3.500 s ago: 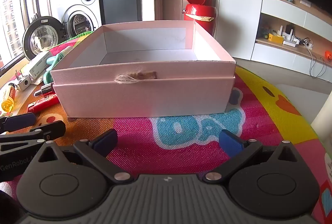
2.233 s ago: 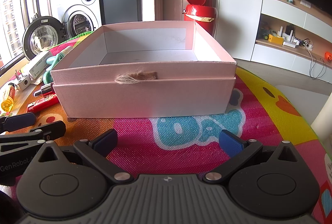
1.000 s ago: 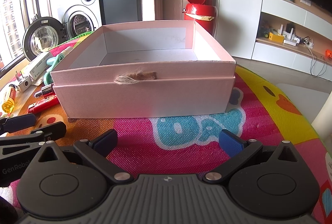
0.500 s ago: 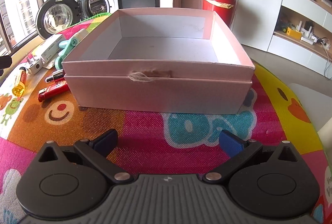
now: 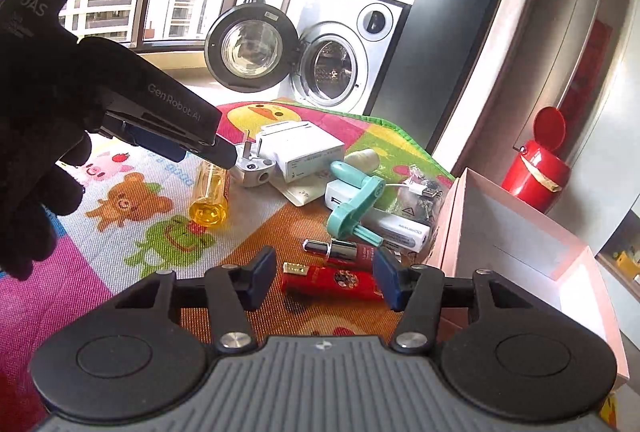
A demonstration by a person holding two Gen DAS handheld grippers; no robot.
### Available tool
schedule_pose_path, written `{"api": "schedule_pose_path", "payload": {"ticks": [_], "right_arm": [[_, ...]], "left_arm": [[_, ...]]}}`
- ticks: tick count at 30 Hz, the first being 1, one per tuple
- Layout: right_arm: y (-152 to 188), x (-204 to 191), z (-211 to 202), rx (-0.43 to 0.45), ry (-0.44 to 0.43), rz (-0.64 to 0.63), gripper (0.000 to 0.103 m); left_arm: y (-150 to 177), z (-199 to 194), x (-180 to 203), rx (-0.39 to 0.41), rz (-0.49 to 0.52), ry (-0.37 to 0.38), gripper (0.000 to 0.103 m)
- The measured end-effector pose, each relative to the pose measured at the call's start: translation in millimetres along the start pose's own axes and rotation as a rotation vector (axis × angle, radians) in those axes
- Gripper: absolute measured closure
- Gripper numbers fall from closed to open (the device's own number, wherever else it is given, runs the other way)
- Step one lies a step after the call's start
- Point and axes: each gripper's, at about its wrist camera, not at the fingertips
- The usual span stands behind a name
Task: Organize rigid objects
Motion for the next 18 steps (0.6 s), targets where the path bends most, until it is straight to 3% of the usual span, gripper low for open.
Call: {"api": "schedule_pose_path", "payload": {"ticks": [5,8,13,18], "right_arm": [[-14,1,47,-0.083,0.054,-0.017,0.049],[-12,7,59,-0.123,0.041,0.025,0.049],[2,15,39,-0.128,-0.078,0.089,0.050],[25,9,0,-0.086,-0.142,0.075,0.050]], "left_arm": [[8,-18,-6,0.020,0.033,0.040,0.049],[11,-25,-7,0.030,0.042,0.060,0.050],[11,-27,3,0.038,0.078,0.119,0.050],[16,-21,34,0.018,0.195,0.222,0.050]]}}
Point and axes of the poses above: each gripper's, at about its wrist camera, not at the fingertips, and z roughly the way its jaws point, x to its right, y to its underside, and after that the axes turned 1 degree about x, right-handed
